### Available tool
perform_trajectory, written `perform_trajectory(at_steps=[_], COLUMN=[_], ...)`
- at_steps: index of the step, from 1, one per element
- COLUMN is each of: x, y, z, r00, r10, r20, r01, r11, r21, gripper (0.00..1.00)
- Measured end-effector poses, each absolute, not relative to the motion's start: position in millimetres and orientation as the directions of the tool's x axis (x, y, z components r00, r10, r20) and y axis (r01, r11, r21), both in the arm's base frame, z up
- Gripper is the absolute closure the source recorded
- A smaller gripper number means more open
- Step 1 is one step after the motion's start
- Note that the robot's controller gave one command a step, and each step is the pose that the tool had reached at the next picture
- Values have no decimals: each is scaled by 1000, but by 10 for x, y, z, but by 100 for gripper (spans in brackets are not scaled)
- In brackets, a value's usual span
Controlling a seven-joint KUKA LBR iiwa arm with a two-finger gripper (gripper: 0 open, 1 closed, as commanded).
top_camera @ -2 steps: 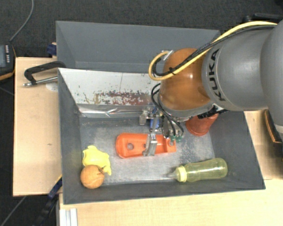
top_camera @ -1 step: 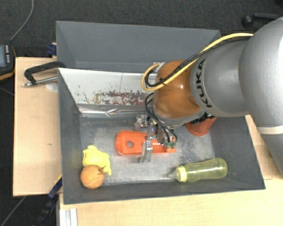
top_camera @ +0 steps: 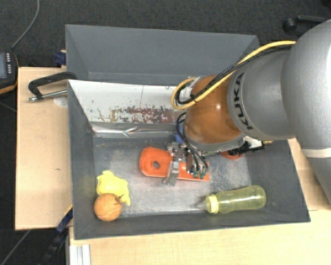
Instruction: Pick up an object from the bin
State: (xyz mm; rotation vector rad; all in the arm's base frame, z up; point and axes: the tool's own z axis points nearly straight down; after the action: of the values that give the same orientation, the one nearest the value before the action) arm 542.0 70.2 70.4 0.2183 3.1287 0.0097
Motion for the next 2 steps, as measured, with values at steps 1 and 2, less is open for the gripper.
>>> perform_trajectory(at_steps=[1,2], x=[5420,5411], y=[701,700], z=[704,735], r00=[-990,-990], r10=[139,139], r20=[-5,-3], r01=[139,139], r11=[990,990], r21=[7,6], gripper=[100,100])
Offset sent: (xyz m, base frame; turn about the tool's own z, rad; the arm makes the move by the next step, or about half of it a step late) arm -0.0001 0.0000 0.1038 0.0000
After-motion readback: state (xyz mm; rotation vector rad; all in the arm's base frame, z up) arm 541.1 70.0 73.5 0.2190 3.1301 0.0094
